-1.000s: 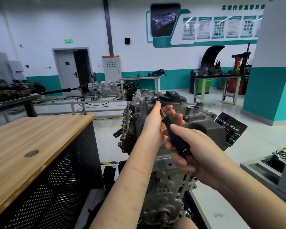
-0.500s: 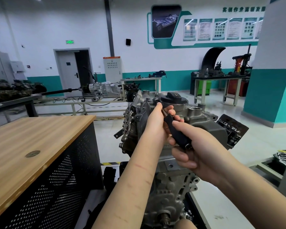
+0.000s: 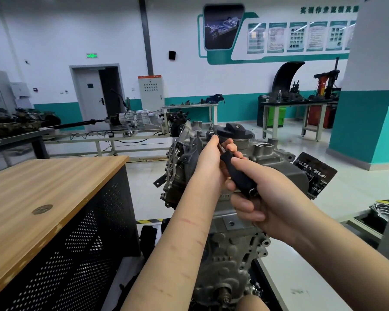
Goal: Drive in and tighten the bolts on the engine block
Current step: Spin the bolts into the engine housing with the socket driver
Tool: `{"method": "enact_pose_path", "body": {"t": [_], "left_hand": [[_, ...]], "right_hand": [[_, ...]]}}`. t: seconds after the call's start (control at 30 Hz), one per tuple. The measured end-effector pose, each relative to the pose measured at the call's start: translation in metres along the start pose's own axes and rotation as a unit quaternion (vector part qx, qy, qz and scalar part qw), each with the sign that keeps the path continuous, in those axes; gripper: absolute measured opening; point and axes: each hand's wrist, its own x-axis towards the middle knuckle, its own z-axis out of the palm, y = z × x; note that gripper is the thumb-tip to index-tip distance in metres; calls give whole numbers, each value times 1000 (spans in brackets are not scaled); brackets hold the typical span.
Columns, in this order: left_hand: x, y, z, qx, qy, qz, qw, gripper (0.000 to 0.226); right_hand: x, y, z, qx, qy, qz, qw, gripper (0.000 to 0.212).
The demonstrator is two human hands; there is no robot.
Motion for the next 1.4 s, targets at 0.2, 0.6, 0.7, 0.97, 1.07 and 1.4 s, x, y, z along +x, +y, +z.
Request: {"method": "enact_pose_path", "body": {"t": [0.2,0.6,0.7,0.97,1.07,1.4], "left_hand": [[-5,4,6,-29,4,9,1000,41],[-7,-6,-4,19,-32,34,999,42],[-6,-6,-6,20,-24,28,999,45],[-3,-3,-11,22,-31,44,998,36],[-3,-2,-11,9,-35,43,998,37],[-9,3,-6,-106,-48,7,993,34]], "right_hand": [[2,-16,3,101,-34,38,994,23],[1,-20,7,357,-90,64,928,35],[1,-21,5,287,-76,67,953,15],[2,-40,3,14,-16,39,999,26],[2,-39,7,-105,5,13,994,16],[0,-36,20,-149,-11,-16,989,5]]}}
